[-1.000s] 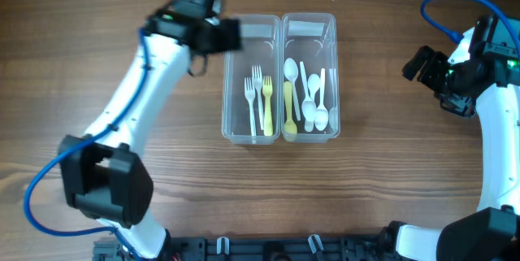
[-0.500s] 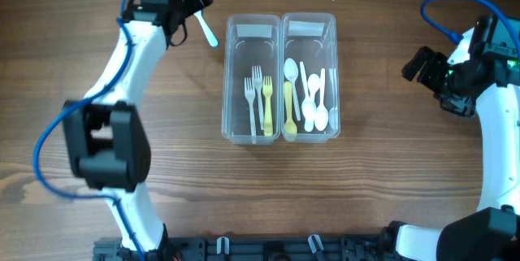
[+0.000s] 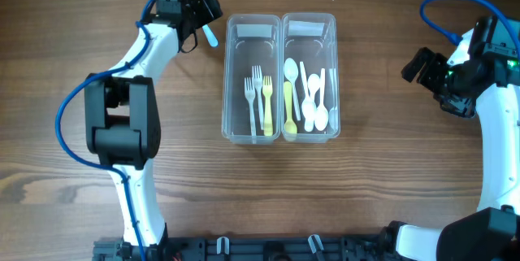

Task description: Pack container

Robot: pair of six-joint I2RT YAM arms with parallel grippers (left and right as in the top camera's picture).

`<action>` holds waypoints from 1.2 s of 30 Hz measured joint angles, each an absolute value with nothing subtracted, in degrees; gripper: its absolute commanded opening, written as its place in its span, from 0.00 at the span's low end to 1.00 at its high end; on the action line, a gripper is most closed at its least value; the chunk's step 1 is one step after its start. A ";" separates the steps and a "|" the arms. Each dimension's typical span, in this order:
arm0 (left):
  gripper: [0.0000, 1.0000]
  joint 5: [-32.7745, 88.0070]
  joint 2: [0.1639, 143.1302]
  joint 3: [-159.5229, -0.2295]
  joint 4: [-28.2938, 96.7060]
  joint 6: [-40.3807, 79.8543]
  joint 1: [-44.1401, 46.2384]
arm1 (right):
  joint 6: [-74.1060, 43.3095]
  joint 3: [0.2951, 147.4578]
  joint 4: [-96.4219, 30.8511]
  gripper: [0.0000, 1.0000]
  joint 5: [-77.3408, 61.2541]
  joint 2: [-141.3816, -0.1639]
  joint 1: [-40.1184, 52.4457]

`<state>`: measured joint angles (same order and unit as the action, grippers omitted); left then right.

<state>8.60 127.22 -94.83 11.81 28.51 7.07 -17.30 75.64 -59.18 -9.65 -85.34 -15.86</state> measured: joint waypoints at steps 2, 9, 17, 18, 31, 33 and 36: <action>0.88 10.02 127.83 -94.83 10.04 28.62 7.25 | -17.28 75.64 -59.18 1.00 -9.65 -85.34 -15.86; 0.96 12.23 129.93 -94.83 8.93 28.64 7.88 | -17.28 75.64 -59.18 1.00 -9.65 -85.34 -15.86; 0.99 13.98 131.92 -94.85 7.09 28.93 7.84 | -17.30 75.64 -59.24 1.00 -9.65 -85.34 -15.86; 0.98 14.13 132.09 -94.85 7.05 29.02 7.84 | -17.28 75.64 -59.35 1.00 -9.65 -85.34 -15.86; 0.92 17.78 133.29 -94.85 5.48 24.23 7.81 | -17.28 75.64 -60.27 1.00 -9.65 -85.34 -15.86; 0.91 19.09 133.29 -94.85 3.60 24.10 7.81 | -17.28 75.64 -60.27 1.00 -9.65 -85.34 -15.86; 0.91 20.64 133.29 -94.85 1.48 24.03 7.84 | -17.28 75.64 -60.25 1.00 -9.65 -85.34 -15.86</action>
<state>20.64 133.29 -94.85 1.48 24.03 7.84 -17.28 75.64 -60.25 -9.65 -85.34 -15.86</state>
